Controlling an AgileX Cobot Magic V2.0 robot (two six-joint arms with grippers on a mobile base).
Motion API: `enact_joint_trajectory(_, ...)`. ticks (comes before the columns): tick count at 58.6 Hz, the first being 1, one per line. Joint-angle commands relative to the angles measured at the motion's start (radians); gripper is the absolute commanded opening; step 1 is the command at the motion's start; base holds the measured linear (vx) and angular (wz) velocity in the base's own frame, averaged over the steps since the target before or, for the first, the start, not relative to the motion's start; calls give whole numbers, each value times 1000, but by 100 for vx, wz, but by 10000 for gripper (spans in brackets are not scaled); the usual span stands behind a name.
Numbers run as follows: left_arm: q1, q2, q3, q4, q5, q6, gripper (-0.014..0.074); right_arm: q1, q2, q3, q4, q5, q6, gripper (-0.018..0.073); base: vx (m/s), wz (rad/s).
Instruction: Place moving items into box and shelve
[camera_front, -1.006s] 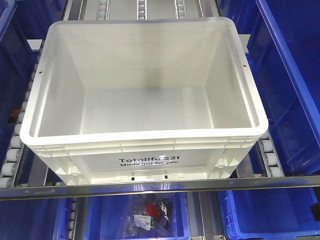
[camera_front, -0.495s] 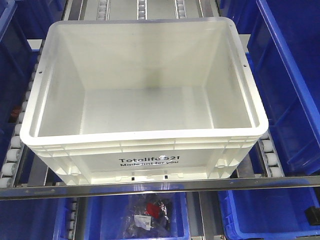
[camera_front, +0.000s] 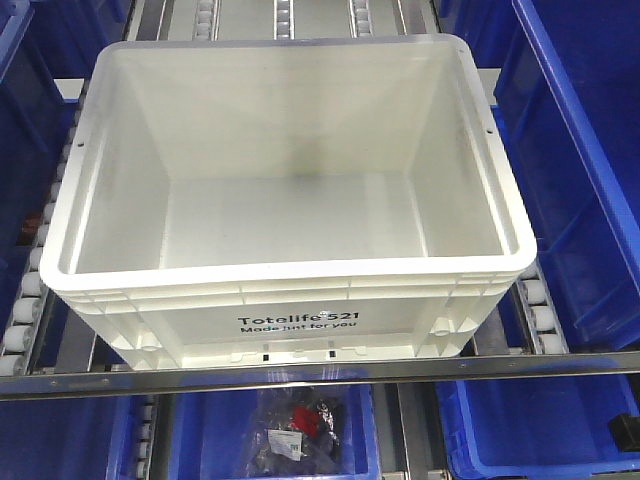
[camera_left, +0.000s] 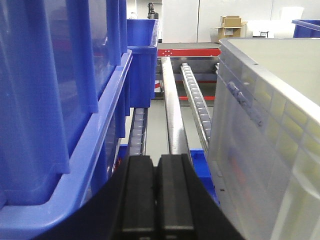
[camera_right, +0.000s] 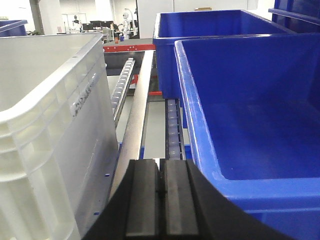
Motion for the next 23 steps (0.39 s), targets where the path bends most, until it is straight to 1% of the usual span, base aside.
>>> enact_joint_trajectory(1,0,-13,24,-7,-87,-7,50,-4,-14,19,-2,-75,-13,-16,0,0)
enact_joint_trajectory(23,0,-13,24,-7,-87,-7,50,-4,-14,19,-1,-75,-13,-16,0,0)
